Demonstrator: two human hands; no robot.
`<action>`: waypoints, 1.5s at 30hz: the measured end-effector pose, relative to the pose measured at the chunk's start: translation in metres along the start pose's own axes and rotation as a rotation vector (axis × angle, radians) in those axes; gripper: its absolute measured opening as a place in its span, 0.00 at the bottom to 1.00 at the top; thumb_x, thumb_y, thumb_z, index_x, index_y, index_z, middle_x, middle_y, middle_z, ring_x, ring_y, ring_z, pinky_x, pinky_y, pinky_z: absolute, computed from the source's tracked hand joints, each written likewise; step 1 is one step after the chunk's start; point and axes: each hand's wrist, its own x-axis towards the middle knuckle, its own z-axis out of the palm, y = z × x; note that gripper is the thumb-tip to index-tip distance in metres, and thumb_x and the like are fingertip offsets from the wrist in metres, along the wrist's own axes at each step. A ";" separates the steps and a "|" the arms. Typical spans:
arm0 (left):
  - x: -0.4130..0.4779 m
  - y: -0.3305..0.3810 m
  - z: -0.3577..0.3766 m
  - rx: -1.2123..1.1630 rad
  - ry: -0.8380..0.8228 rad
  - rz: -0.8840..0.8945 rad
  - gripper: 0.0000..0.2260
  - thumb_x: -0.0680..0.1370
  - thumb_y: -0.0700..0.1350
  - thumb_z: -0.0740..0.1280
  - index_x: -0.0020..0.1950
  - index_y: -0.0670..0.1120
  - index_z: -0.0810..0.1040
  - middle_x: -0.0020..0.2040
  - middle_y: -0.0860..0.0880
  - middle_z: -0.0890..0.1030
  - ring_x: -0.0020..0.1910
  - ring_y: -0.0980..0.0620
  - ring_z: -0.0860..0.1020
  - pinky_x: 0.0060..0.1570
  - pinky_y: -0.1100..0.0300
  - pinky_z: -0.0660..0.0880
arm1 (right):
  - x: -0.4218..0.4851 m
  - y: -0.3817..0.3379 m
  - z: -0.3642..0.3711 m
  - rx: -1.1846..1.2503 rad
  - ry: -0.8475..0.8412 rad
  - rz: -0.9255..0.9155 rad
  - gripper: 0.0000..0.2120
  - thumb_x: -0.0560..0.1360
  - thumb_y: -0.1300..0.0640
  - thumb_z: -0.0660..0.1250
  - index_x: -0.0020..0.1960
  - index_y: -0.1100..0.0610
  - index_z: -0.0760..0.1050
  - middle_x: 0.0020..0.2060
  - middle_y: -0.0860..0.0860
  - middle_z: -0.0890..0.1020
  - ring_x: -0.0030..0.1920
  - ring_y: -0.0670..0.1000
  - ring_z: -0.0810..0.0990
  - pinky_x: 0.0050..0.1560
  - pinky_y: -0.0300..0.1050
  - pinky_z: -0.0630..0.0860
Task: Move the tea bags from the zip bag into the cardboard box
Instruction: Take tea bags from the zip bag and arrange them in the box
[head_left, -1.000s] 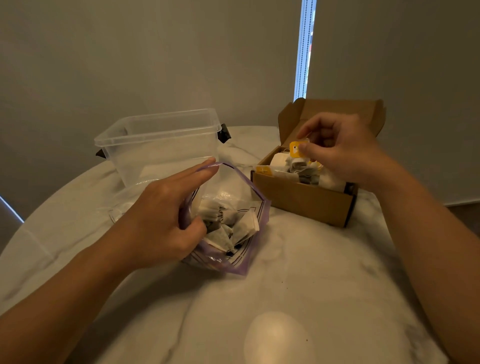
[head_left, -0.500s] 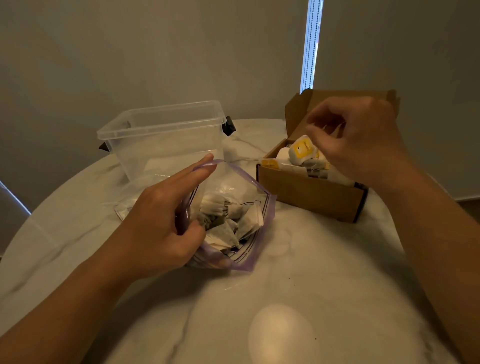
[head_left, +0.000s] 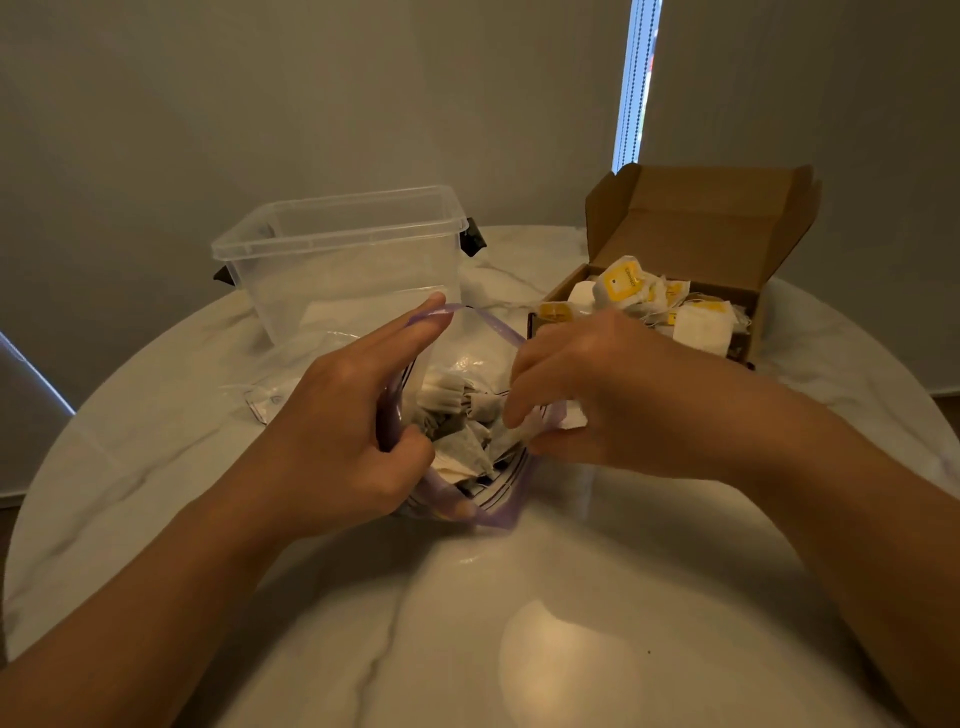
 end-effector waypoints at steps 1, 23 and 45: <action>0.000 0.000 0.000 -0.001 0.002 0.002 0.36 0.67 0.39 0.64 0.77 0.47 0.67 0.76 0.55 0.66 0.61 0.63 0.76 0.48 0.77 0.72 | 0.001 -0.004 0.003 -0.056 -0.026 -0.021 0.12 0.72 0.54 0.73 0.55 0.48 0.82 0.49 0.44 0.82 0.48 0.43 0.78 0.45 0.35 0.74; 0.001 0.004 0.001 -0.004 -0.017 -0.034 0.35 0.67 0.40 0.64 0.77 0.47 0.67 0.77 0.56 0.66 0.57 0.63 0.79 0.47 0.74 0.75 | 0.021 -0.020 0.024 -0.376 -0.174 -0.040 0.12 0.80 0.56 0.63 0.62 0.55 0.74 0.53 0.51 0.78 0.49 0.49 0.70 0.47 0.44 0.73; 0.002 -0.002 0.002 0.018 0.051 -0.017 0.35 0.67 0.42 0.64 0.77 0.48 0.67 0.77 0.56 0.66 0.73 0.63 0.66 0.62 0.65 0.74 | 0.004 -0.003 -0.001 -0.375 -0.105 0.076 0.14 0.79 0.54 0.65 0.64 0.47 0.75 0.58 0.46 0.77 0.58 0.47 0.72 0.55 0.43 0.75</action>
